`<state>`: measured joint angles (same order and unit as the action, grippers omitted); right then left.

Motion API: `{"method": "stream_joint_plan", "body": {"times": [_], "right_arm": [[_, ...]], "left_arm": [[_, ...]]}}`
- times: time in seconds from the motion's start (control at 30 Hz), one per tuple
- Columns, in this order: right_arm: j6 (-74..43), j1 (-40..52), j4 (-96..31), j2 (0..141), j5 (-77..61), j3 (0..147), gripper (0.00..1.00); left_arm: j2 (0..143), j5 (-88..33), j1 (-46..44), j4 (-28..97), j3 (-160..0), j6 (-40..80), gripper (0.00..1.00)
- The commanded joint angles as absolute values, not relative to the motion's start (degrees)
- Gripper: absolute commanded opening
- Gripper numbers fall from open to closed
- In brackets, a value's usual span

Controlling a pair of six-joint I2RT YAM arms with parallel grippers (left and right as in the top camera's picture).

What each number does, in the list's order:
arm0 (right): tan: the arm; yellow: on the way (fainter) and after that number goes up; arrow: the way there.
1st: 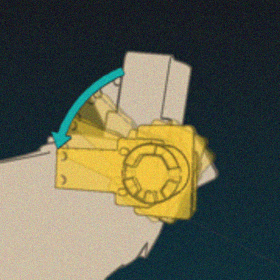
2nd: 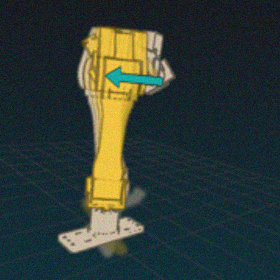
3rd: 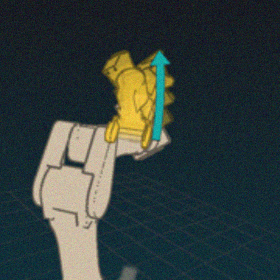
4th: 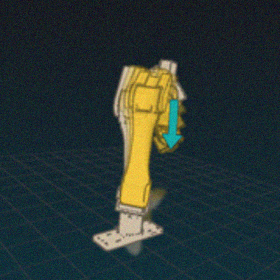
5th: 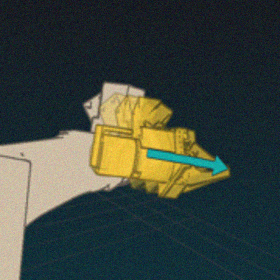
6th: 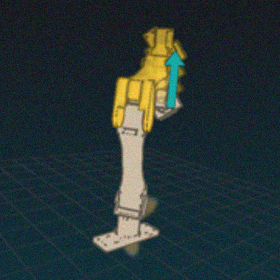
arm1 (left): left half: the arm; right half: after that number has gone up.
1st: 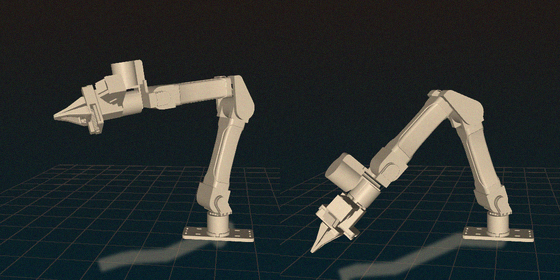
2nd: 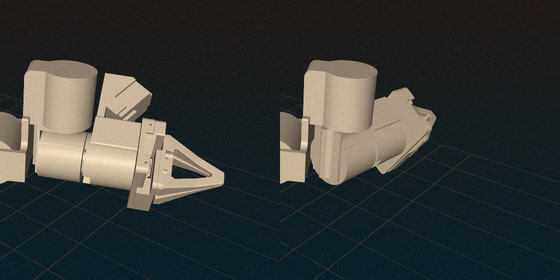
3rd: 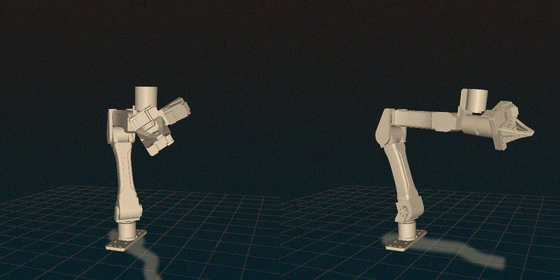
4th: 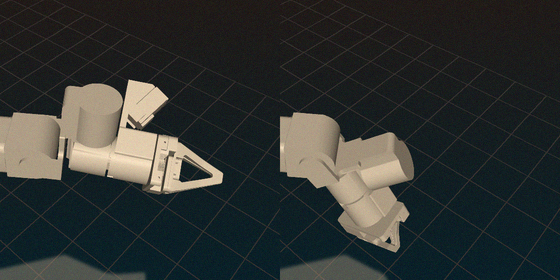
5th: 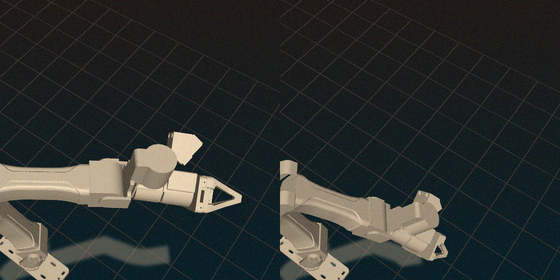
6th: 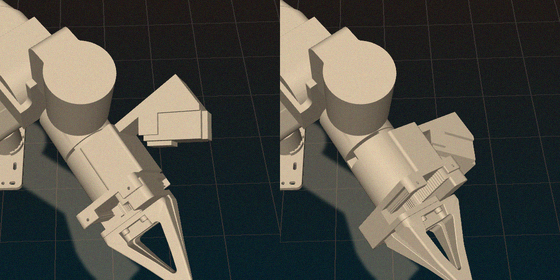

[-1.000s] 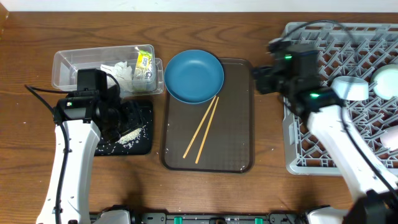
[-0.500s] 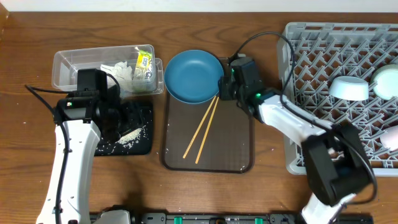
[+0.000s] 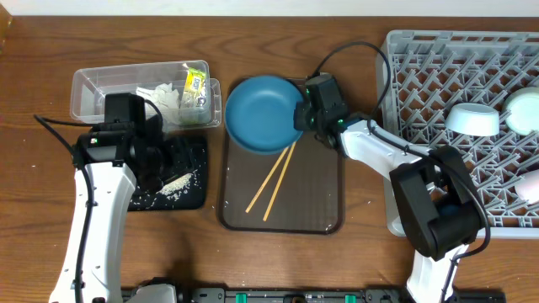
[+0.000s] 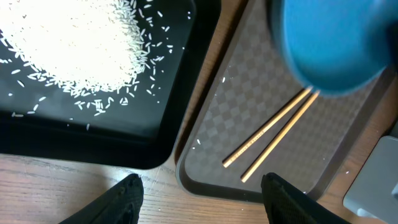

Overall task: Sort waste into correct bins and load items into the dishwasher rack
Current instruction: 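Move the right gripper to the blue plate and grasp its rim, then lift the blue plate with the right gripper and carry it to the rack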

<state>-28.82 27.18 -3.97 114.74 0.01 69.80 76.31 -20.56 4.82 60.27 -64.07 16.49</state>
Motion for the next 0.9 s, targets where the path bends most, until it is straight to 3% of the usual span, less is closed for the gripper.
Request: {"method": "stream_joint_plan", "body": {"times": [0.0, 0.23, 0.5, 0.87], "right_arm": [[-29.1, 26.0, -4.1, 113.5, 3.0, 72.1, 0.01], [-19.2, 23.6, -6.9, 106.5, 10.0, 72.5, 0.01], [-4.0, 19.2, -10.6, 93.4, 30.7, 72.5, 0.01], [20.3, 5.5, 7.2, 91.0, 62.9, 72.5, 0.01]], "left_arm": [[75.9, -19.8, 5.1, 60.6, -64.3, 16.2, 0.64], [75.9, -19.8, 5.1, 60.6, -64.3, 16.2, 0.64], [76.0, -19.8, 5.1, 60.6, -64.3, 16.2, 0.64], [76.0, -19.8, 5.1, 60.6, -64.3, 16.2, 0.64]]}}
